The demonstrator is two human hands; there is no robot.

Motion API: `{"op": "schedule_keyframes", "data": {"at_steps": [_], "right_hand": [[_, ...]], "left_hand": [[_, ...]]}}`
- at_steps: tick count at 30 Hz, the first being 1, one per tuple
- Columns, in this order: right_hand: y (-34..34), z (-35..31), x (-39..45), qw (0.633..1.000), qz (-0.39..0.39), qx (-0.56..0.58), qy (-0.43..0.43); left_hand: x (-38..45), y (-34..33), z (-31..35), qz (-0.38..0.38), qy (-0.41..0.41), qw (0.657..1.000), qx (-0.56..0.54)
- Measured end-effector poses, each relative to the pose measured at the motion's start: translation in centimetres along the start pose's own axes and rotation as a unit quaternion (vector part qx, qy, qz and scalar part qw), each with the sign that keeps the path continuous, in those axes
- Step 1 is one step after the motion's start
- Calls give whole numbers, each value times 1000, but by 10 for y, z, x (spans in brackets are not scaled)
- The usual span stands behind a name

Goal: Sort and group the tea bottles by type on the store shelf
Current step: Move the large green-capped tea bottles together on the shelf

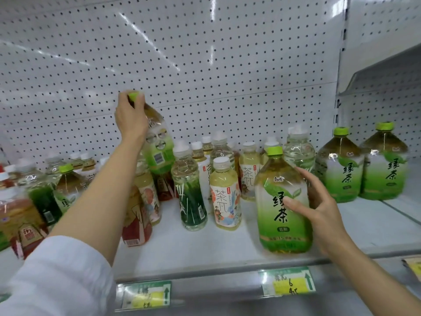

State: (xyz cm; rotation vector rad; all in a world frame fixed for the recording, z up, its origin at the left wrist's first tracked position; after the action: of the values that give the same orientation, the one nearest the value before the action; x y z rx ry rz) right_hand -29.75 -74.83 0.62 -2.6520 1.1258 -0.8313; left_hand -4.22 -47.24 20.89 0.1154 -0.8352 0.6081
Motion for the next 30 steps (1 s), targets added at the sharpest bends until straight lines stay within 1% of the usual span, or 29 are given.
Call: {"op": "schedule_keyframes", "data": {"at_steps": [4,7,9,12,16,19,23,26,30], "right_hand": [[14,-7,6,1000,1,24,-5],[29,-15,13,1000,1,20,-5],[41,-23,18,1000,-8,21,-6],[64,-31,29,1000,-6,-9,0],[100,-34,43,1000,0,8,-14],[130,-38,51,1000,3,20,-16],[167,-44,61,999,3,33,-21],[191,-47,67,998,11,46,-31],[217,-51,73,997,19,63,-40]], "left_hand": [[9,24,56,33,-68,996,-46],[4,37,96,50,-93,993,-48],[-2,41,120,41,-85,994,-58],[-19,35,142,-16,-42,996,-71],[-84,7,149,-109,21,990,-82],[-146,-18,146,-159,15,987,-30],[-219,-44,158,-159,33,987,5],[-266,-64,169,-153,0,988,32],[-302,-92,176,-149,-5,988,40]]}}
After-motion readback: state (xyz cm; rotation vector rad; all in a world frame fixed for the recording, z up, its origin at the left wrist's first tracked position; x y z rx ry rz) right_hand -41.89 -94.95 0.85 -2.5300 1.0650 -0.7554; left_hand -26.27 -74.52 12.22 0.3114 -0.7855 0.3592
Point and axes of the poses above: each hand's wrist, its own x-axis towards the middle knuckle, its own y-axis out of the back of the hand, z = x × y, the point moved 2 cm from there along x, towards the middle knuckle, and after that the axes turned 15 degrees about z, right-handed, at the moved point
